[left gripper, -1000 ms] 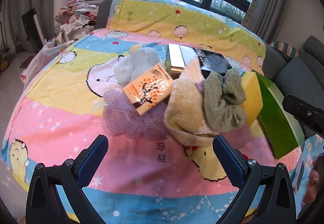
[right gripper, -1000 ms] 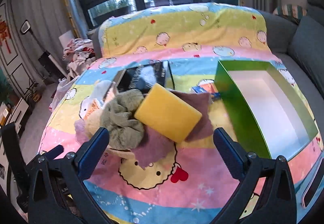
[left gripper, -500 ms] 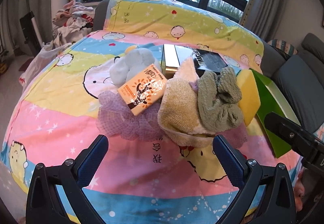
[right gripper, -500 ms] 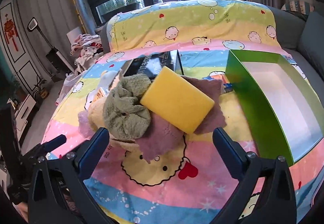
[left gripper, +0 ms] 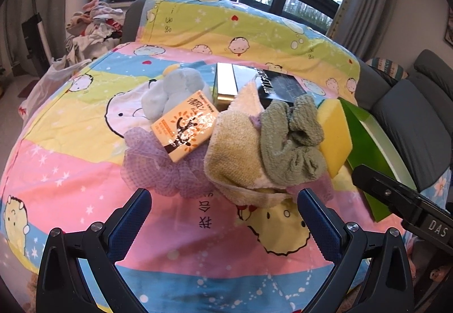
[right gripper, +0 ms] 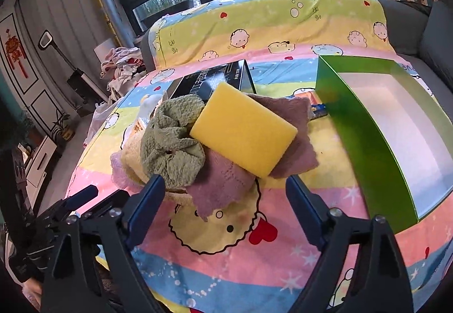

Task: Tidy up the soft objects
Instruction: 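Grasp the green knitted cloth with the right gripper, then carry the green cloth into the green box and open the right gripper, then grasp the yellow sponge with the right gripper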

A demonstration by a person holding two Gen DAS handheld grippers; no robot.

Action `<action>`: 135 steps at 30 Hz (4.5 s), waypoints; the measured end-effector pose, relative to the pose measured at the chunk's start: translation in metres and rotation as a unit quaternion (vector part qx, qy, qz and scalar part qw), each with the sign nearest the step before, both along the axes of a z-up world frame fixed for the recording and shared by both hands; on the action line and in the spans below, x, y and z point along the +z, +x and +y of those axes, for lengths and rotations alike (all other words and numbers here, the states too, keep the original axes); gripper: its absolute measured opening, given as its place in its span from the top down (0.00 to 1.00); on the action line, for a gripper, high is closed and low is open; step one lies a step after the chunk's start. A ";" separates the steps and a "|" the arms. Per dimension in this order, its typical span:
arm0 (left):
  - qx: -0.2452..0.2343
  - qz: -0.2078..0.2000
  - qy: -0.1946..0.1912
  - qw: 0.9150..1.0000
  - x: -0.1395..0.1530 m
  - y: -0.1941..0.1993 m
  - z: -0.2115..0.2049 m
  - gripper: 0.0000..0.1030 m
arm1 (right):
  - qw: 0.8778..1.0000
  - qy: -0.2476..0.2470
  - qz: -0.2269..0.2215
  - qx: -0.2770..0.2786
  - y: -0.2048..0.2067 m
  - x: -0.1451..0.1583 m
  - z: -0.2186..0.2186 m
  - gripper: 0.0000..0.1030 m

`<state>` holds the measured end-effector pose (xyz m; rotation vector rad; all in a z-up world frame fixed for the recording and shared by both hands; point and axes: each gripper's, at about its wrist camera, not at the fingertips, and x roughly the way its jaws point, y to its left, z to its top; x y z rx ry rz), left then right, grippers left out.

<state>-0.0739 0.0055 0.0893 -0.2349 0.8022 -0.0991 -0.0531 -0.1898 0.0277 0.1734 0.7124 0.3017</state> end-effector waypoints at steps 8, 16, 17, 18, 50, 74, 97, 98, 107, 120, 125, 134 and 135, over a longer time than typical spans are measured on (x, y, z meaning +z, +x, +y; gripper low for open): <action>-0.011 -0.004 -0.005 1.000 0.002 0.000 -0.005 0.04 | 1.000 0.005 0.001 0.009 -0.002 0.000 0.003 0.30; -0.010 -0.008 0.003 1.000 0.005 -0.001 -0.005 0.04 | 1.000 0.000 -0.007 0.010 -0.007 0.005 0.006 0.32; -0.010 -0.009 0.001 1.000 0.005 -0.001 -0.005 0.04 | 1.000 0.001 -0.010 0.009 -0.007 0.006 0.006 0.33; -0.010 -0.011 -0.001 1.000 0.006 -0.002 -0.005 0.04 | 1.000 0.002 -0.016 0.005 -0.008 0.007 0.006 0.33; -0.089 -0.016 -0.121 0.988 0.026 0.047 -0.029 0.86 | 0.993 0.071 0.021 0.091 0.061 0.024 0.030 0.93; -0.285 -0.040 -0.074 0.955 0.068 0.095 -0.232 0.86 | 0.978 0.122 -0.059 -0.157 0.028 0.053 -0.151 0.91; -0.312 0.034 -0.034 0.949 0.019 0.105 -0.299 0.86 | 0.960 0.120 0.031 -0.252 0.032 0.006 -0.211 0.76; -0.309 0.035 -0.023 0.950 0.020 0.104 -0.299 0.82 | 0.959 0.118 0.029 -0.256 0.031 0.007 -0.211 0.71; -0.284 -0.007 -0.014 0.959 0.047 0.089 -0.259 0.40 | 0.963 0.098 -0.029 -0.249 0.010 0.033 -0.196 0.22; -0.121 -0.047 -0.024 0.991 0.074 0.054 -0.117 0.22 | 0.992 0.088 -0.056 -0.068 0.021 0.054 -0.103 0.05; -0.086 -0.035 -0.055 0.994 0.051 0.049 -0.086 0.22 | 0.996 0.078 -0.036 -0.017 0.038 0.045 -0.068 0.05; -0.079 0.004 -0.113 0.990 0.006 0.057 -0.077 0.26 | 0.995 0.090 0.001 0.033 0.063 0.024 -0.036 0.12; -0.081 0.002 -0.115 0.990 0.005 0.058 -0.079 0.28 | 0.995 0.091 0.007 0.033 0.067 0.022 -0.036 0.15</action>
